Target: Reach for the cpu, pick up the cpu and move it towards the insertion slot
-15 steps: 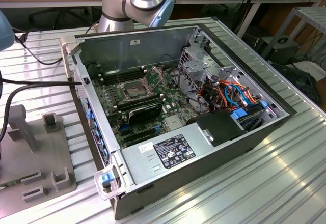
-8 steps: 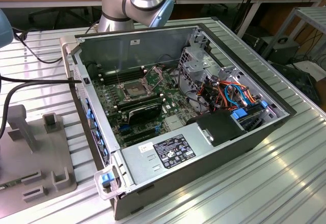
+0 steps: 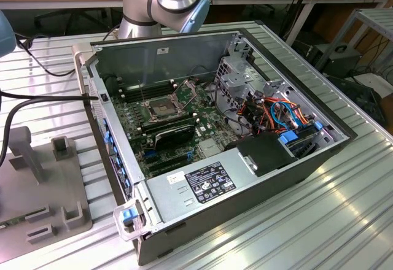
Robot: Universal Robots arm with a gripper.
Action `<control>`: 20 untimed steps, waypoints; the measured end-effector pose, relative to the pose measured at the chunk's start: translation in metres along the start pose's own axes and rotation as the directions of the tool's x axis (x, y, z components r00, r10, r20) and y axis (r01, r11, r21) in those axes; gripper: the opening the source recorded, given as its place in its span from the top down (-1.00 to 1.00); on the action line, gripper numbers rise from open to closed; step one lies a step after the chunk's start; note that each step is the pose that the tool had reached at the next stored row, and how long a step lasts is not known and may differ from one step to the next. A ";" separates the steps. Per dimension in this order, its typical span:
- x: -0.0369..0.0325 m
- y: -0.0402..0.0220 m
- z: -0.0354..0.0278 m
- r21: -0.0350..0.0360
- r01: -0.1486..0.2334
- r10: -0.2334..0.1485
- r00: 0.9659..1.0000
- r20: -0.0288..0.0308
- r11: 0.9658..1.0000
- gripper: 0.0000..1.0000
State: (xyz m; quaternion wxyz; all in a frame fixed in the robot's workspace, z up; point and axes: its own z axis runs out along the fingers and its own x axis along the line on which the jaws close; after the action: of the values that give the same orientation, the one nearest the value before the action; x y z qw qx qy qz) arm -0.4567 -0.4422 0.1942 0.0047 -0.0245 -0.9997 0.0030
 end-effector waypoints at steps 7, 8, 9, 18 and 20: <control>0.0000 0.0000 -0.0002 0.000 0.000 0.000 1.000 0.000 1.000 -0.06; 0.0000 0.0000 -0.0002 0.000 0.000 0.000 1.000 0.000 1.000 -0.06; 0.0000 0.0000 -0.0004 0.000 0.000 0.000 1.000 0.000 1.000 -0.06; 0.0001 0.0000 -0.0147 0.000 0.000 0.000 1.000 0.000 1.000 -0.06; 0.0002 0.0000 -0.0195 0.000 0.000 0.000 1.000 0.000 1.000 -0.06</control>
State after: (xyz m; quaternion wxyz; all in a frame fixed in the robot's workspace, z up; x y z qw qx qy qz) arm -0.4568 -0.4421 0.2138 0.0046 -0.0245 -0.9997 0.0032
